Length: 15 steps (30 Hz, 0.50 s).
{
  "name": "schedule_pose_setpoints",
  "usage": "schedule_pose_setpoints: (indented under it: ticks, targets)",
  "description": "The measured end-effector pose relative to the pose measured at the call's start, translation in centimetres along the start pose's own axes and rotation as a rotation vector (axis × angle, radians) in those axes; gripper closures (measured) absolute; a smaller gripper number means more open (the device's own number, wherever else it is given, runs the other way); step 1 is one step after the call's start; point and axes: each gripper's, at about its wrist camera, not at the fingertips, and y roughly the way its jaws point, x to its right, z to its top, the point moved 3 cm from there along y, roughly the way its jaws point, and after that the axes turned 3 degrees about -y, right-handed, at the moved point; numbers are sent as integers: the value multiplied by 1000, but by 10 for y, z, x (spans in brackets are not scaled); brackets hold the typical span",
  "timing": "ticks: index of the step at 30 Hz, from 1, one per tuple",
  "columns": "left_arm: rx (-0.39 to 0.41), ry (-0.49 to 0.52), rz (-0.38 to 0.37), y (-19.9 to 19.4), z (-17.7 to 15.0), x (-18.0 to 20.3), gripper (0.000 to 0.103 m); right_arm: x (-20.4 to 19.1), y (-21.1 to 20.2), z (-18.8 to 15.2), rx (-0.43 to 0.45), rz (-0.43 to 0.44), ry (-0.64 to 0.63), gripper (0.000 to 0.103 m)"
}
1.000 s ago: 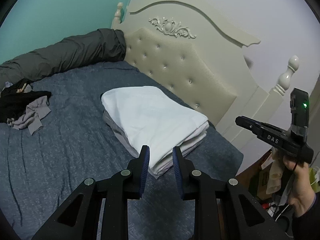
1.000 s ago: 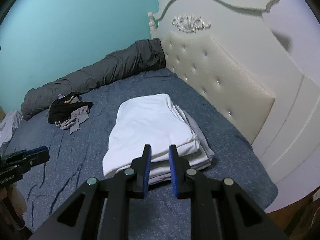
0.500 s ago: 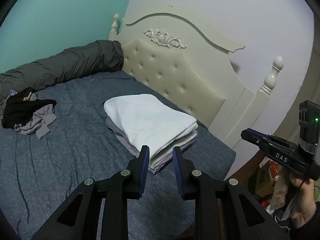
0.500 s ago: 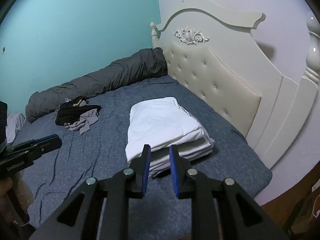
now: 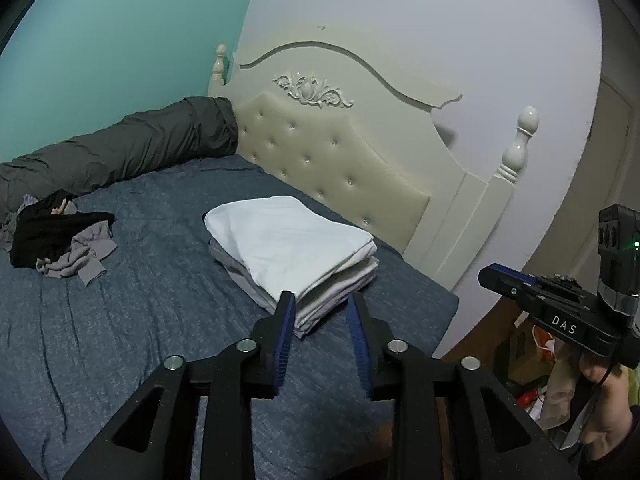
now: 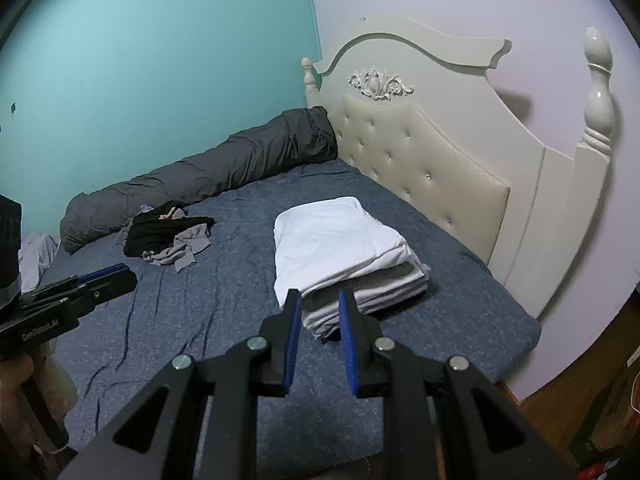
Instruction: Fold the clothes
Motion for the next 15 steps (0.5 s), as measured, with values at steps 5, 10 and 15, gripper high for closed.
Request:
schedule_pose_setpoints:
  ticks: [5,10,15]
  targets:
    - [10,14,0,-13,-5,6,66,-4,-14,-6,12,-3,1,85]
    - [17,23,-1,-24,-10,9,63,-9,-25,-12,20,-9,0,84]
    - [23,40,6,-32,-16,12,59,-12,-31,-19,26,-17,7,72]
